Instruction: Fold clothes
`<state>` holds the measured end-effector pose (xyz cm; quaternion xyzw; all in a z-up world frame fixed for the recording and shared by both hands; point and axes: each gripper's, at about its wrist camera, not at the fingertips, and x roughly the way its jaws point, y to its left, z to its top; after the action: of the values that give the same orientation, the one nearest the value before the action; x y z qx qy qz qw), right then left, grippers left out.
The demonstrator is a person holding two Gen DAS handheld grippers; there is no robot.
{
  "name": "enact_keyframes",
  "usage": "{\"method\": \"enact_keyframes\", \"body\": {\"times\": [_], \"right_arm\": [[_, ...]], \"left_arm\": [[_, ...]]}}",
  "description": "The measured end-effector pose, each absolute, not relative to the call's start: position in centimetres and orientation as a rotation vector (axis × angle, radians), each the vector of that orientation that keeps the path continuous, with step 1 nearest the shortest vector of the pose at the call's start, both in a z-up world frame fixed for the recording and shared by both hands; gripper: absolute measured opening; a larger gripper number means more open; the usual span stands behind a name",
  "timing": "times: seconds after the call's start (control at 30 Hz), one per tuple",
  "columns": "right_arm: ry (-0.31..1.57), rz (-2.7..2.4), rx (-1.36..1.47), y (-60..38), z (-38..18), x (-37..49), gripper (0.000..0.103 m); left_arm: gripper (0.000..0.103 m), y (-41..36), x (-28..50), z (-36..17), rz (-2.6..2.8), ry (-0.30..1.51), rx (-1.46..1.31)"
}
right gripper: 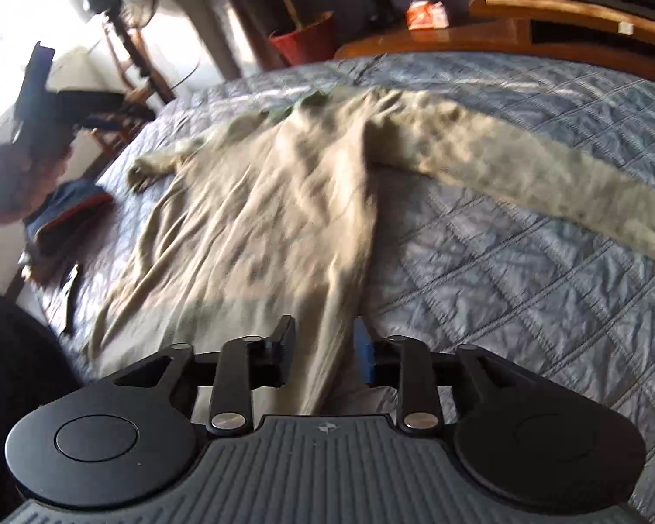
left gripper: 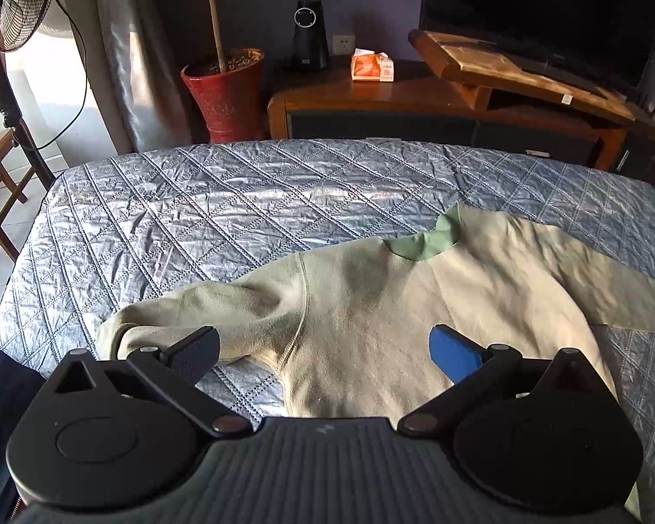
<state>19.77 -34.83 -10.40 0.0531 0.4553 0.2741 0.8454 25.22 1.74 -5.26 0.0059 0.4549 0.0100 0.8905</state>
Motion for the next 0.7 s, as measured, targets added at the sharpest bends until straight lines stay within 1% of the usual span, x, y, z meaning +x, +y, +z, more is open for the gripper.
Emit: {"method": "enact_keyframes", "body": {"times": [0.03, 0.2, 0.33, 0.4, 0.57, 0.63, 0.7], "right_arm": [[0.939, 0.513, 0.156, -35.1, -10.5, 21.1, 0.077], [0.892, 0.181, 0.348, -36.9, -12.7, 27.2, 0.074], [0.798, -0.113, 0.499, -40.8, -15.1, 28.3, 0.075], [0.770, -0.222, 0.485, -42.7, -16.2, 28.4, 0.075], [0.777, -0.221, 0.262, -43.3, -16.9, 30.6, 0.077], [0.791, -0.233, 0.234, -43.7, -17.1, 31.7, 0.080], [0.797, -0.294, 0.238, -44.5, -17.4, 32.3, 0.080]], "left_arm": [[0.102, 1.8, 25.2, -5.3, 0.023, 0.945, 0.012], [0.102, 2.4, 25.5, -5.5, 0.042, 0.955, 0.005], [0.102, 2.6, 25.6, -5.5, 0.051, 0.957, 0.001], [0.102, 2.6, 25.6, -5.6, 0.052, 0.958, 0.003], [0.102, 2.0, 25.5, -5.8, 0.039, 0.964, 0.019], [0.102, 1.7, 25.5, -5.9, 0.036, 0.966, 0.035], [0.102, 1.4, 25.8, -6.3, 0.034, 0.970, 0.048]]}}
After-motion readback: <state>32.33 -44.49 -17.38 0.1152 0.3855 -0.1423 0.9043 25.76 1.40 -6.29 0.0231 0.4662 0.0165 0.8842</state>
